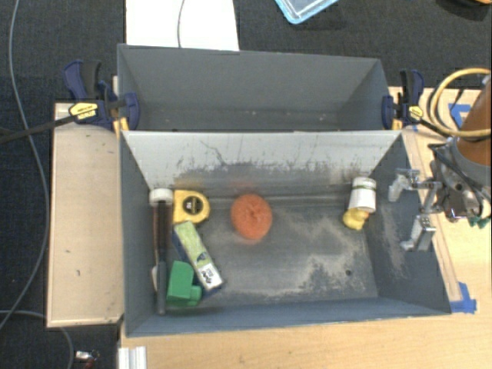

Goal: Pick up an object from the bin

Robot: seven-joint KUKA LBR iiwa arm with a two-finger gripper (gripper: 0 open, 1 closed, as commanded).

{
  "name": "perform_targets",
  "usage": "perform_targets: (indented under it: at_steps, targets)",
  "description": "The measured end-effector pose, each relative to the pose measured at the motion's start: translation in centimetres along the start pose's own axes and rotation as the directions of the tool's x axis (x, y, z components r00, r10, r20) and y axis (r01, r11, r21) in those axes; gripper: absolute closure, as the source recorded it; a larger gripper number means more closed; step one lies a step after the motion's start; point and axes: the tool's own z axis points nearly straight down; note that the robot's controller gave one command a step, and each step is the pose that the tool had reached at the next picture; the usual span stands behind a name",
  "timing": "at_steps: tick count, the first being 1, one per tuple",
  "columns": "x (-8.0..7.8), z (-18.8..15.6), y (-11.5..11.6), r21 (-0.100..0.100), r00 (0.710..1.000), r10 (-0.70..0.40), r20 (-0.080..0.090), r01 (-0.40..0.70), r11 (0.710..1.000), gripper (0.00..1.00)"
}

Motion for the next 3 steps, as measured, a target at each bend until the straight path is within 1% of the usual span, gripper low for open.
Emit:
perform_targets:
  at_steps: [1,2,3]
  targets:
    - [-0.1,-0.5,0.1,0.002,1.000,-0.005,0.008,0.005,1.000,0.00]
    - [0.5,2.6,1.8,0.002,0.999,-0.041,0.007,0.041,0.999,0.00]
    - [-0.3,3.4,6.2,0.002,1.000,-0.026,0.013,0.026,1.000,0.00]
